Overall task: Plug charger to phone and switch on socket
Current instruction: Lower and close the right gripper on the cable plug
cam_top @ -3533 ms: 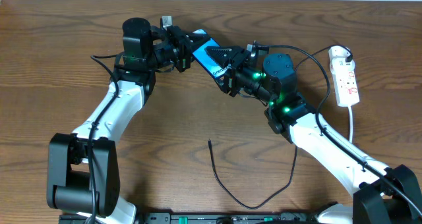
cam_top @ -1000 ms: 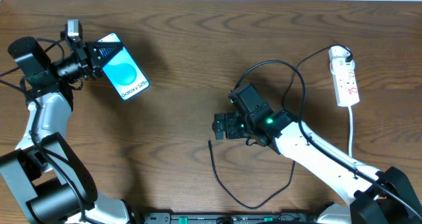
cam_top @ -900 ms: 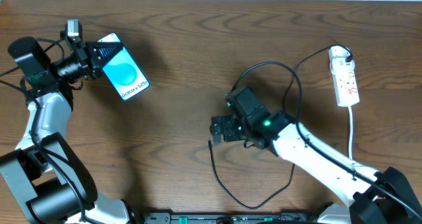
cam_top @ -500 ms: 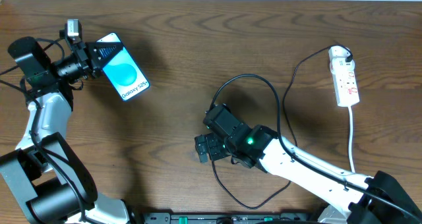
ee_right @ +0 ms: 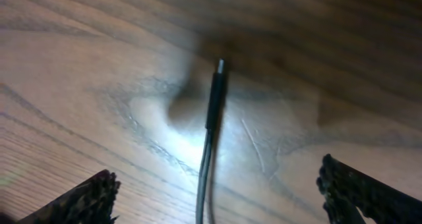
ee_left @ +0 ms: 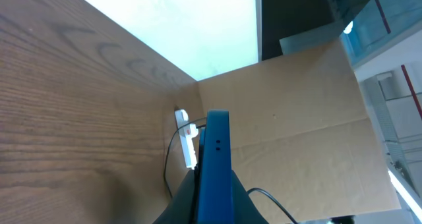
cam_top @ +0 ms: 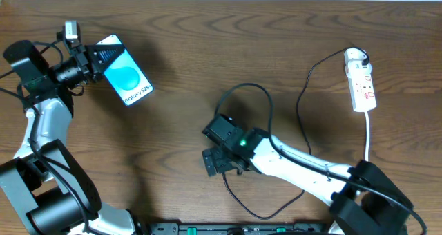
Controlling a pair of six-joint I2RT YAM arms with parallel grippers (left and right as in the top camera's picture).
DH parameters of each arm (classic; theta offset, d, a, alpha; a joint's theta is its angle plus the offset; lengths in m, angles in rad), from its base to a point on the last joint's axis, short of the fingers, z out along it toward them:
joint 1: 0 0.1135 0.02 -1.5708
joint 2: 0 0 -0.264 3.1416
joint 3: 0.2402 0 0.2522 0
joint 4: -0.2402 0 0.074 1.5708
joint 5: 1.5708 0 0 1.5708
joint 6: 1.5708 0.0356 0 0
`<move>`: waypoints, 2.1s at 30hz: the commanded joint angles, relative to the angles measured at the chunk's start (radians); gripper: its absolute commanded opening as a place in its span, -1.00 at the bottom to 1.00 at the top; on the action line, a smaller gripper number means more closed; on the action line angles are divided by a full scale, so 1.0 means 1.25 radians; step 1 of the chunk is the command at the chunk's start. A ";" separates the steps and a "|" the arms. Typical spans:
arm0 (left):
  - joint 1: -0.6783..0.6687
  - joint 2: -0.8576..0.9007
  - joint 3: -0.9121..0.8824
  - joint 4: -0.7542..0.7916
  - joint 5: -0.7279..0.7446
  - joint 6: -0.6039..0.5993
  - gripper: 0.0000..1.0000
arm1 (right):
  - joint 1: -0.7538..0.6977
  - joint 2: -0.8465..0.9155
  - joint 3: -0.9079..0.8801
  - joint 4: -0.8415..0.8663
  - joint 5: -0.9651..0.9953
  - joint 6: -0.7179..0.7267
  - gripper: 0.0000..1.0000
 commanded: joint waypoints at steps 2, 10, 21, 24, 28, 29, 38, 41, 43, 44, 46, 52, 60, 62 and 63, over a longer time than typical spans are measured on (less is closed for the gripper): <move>0.005 -0.013 0.002 0.006 0.011 0.011 -0.85 | 0.007 0.074 0.090 -0.056 0.014 0.009 0.83; 0.005 -0.013 0.002 0.006 0.011 0.011 -0.85 | 0.007 0.133 0.150 -0.110 0.016 0.010 0.67; 0.005 -0.013 0.002 0.006 0.010 0.011 -0.85 | 0.007 0.136 0.151 -0.114 0.023 0.036 -0.06; 0.005 -0.013 0.002 0.006 0.010 0.011 -0.85 | 0.007 0.146 0.151 -0.114 0.022 0.040 -0.06; 0.005 -0.013 0.002 0.006 0.011 0.011 -0.85 | 0.006 0.150 0.151 -0.114 0.018 0.045 -0.06; 0.005 -0.013 0.002 0.006 0.010 0.011 -0.85 | 0.006 0.150 0.151 -0.113 0.019 0.045 -0.06; 0.005 -0.013 0.002 0.006 0.010 0.011 -0.85 | 0.006 0.165 0.157 -0.115 0.019 0.045 -0.05; 0.005 -0.013 0.002 0.007 0.010 0.011 -0.85 | 0.006 0.177 0.169 -0.127 0.019 0.045 -0.04; 0.005 -0.013 0.002 0.007 0.010 0.011 -0.85 | 0.006 0.188 0.181 -0.139 0.019 0.045 -0.05; 0.006 -0.013 0.002 0.007 0.010 0.011 -0.85 | 0.006 0.200 0.189 -0.145 0.019 0.045 -0.07; 0.009 -0.013 0.002 0.007 0.010 0.011 -0.85 | 0.006 0.216 0.209 -0.163 0.019 0.045 -0.10; 0.027 -0.013 0.002 0.006 0.014 0.011 -0.85 | 0.009 0.237 0.237 -0.183 0.019 0.045 -0.11; 0.027 -0.013 0.002 0.006 0.016 0.011 -0.85 | 0.008 0.237 0.237 -0.182 0.015 0.045 -0.16; 0.027 -0.013 0.002 0.006 0.016 0.011 -0.85 | 0.005 0.237 0.237 -0.182 0.013 0.045 -0.22; 0.027 -0.013 0.002 0.006 0.016 0.010 -0.85 | 0.004 0.238 0.237 -0.181 0.012 0.045 -0.30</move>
